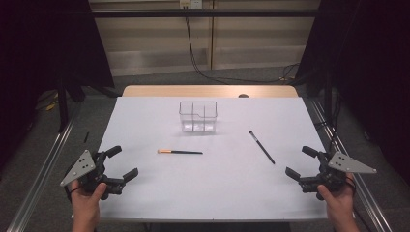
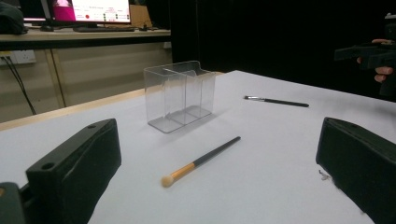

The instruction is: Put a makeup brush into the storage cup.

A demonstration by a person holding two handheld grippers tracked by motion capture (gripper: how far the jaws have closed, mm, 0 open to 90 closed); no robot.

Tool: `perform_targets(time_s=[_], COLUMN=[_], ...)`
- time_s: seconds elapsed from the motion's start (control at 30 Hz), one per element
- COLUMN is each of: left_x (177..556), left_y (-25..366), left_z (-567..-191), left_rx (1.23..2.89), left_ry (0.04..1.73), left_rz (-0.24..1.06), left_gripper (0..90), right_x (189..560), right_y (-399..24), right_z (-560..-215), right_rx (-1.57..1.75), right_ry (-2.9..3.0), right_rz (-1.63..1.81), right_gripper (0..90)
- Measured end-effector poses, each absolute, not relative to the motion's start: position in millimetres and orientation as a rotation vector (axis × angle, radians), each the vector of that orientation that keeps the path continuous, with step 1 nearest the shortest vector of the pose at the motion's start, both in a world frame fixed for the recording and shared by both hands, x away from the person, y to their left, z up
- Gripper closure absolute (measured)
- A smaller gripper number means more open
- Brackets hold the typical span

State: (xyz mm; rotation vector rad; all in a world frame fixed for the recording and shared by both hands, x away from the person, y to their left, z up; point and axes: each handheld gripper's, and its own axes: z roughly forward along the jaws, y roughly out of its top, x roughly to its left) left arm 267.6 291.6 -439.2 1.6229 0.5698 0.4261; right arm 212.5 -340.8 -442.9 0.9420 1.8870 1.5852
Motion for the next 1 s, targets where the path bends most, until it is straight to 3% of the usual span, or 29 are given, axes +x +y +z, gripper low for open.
perform_targets(time_s=[1.0], left_x=[291], left_y=[266], left_z=[-430], left_rx=[1.671], left_ry=[0.518], left_rz=[0.436], left_gripper=[0.0], right_x=[214], right_y=[-342], right_z=[-444], right_rx=[0.944], right_ry=[1.875], right_rz=[1.604], right_gripper=[0.0])
